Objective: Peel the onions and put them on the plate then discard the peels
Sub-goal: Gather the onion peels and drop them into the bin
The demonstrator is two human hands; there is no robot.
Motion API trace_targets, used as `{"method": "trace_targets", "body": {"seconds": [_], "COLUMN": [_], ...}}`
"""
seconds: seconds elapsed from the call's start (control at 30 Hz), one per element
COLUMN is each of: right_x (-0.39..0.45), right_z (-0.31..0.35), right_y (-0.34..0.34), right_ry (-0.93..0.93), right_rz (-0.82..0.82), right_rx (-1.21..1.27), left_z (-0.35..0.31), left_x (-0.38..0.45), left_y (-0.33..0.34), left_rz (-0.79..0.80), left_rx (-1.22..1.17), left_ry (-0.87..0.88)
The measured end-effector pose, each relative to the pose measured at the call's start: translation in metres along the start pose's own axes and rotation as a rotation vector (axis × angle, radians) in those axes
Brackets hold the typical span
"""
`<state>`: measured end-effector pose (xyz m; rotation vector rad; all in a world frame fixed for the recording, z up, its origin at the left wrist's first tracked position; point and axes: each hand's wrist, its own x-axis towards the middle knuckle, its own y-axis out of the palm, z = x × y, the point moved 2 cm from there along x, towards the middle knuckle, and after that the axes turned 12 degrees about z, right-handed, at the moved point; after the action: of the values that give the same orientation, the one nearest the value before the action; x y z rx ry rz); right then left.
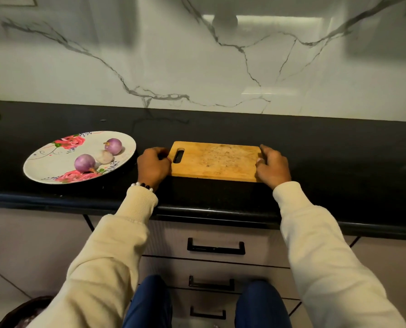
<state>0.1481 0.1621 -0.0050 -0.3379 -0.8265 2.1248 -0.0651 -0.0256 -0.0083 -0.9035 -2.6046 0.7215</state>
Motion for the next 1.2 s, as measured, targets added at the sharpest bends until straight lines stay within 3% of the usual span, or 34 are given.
{"method": "trace_targets", "body": {"seconds": [0.07, 0.13, 0.27, 0.4, 0.47, 0.53, 0.63, 0.7, 0.83, 1.0, 1.1, 1.2], "right_x": [-0.008, -0.017, -0.024, -0.013, -0.001, 0.011, 0.027, 0.036, 0.048, 0.050, 0.046, 0.039], "right_z": [0.015, 0.037, 0.099, 0.164, 0.188, 0.207, 0.234, 0.243, 0.247, 0.244, 0.233, 0.212], "right_y": [0.006, 0.017, 0.054, 0.108, 0.134, 0.157, 0.188, 0.202, 0.222, 0.222, 0.206, 0.169], "right_ry": [-0.088, -0.211, -0.440, -0.598, -0.602, -0.589, -0.617, -0.640, -0.628, -0.640, -0.605, -0.509], "right_rz": [-0.139, -0.167, 0.046, 0.228, 0.295, 0.384, 0.512, 0.568, 0.636, 0.472, 0.383, 0.320], "right_rx": [-0.055, -0.052, 0.038, 0.044, -0.033, -0.136, -0.329, -0.451, -0.543, -0.403, -0.240, 0.027], "left_z": [0.002, 0.005, 0.003, 0.013, 0.026, 0.040, 0.061, 0.070, 0.082, 0.085, 0.073, 0.047], "left_x": [-0.006, -0.013, -0.027, -0.030, -0.024, -0.020, -0.017, -0.016, -0.011, -0.010, -0.015, -0.017], "left_y": [-0.007, -0.020, -0.063, -0.123, -0.147, -0.162, -0.175, -0.177, -0.179, -0.178, -0.172, -0.148], "left_rz": [-0.039, -0.100, -0.191, -0.281, -0.203, -0.025, 0.223, 0.281, 0.169, -0.031, -0.202, -0.255], "left_rx": [-0.017, -0.023, -0.017, 0.235, 0.438, 0.582, 0.575, 0.573, 0.568, 0.519, 0.315, 0.080], "left_ry": [0.021, 0.083, 0.215, 0.256, 0.169, 0.034, -0.049, -0.018, 0.054, 0.044, 0.073, 0.142]}}
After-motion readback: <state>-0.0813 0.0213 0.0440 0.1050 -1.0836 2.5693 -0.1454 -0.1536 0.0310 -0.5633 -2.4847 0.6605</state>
